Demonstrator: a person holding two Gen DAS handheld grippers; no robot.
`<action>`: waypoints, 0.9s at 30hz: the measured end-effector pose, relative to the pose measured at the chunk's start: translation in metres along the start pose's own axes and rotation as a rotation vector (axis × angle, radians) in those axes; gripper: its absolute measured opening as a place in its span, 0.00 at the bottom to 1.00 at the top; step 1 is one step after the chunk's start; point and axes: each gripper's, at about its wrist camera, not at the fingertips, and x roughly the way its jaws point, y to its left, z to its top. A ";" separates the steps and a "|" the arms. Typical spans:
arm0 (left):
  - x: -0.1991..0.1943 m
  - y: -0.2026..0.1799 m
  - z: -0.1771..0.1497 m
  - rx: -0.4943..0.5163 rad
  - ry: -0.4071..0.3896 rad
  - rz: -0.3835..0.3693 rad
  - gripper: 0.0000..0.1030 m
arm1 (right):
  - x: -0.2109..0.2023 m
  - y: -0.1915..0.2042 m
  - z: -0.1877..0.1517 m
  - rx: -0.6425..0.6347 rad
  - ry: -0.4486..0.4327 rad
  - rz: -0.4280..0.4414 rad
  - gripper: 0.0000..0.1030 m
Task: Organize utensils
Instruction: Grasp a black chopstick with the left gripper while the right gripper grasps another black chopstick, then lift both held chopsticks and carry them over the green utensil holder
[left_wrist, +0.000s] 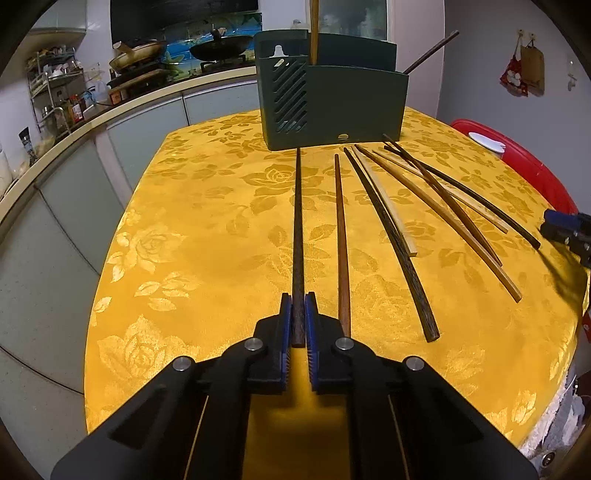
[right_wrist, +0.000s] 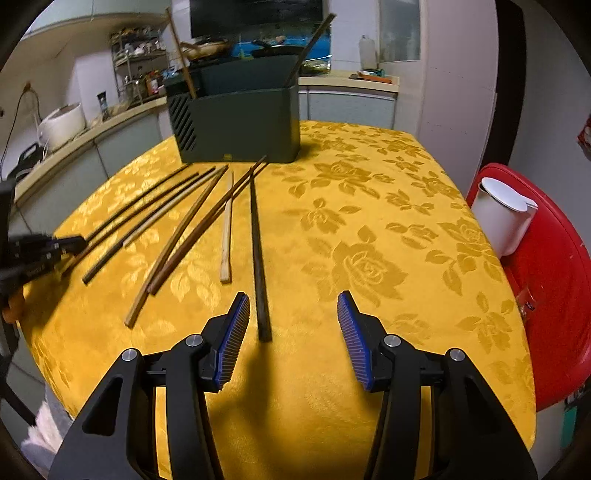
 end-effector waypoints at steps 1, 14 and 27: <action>0.000 0.000 0.000 -0.004 0.003 -0.002 0.07 | 0.002 0.001 -0.001 -0.011 0.000 -0.004 0.47; -0.013 0.003 0.001 -0.033 -0.008 -0.008 0.07 | 0.016 0.017 -0.007 -0.075 -0.022 0.061 0.19; -0.032 0.001 0.010 -0.025 -0.031 0.011 0.07 | 0.002 0.008 0.000 -0.030 -0.022 0.091 0.08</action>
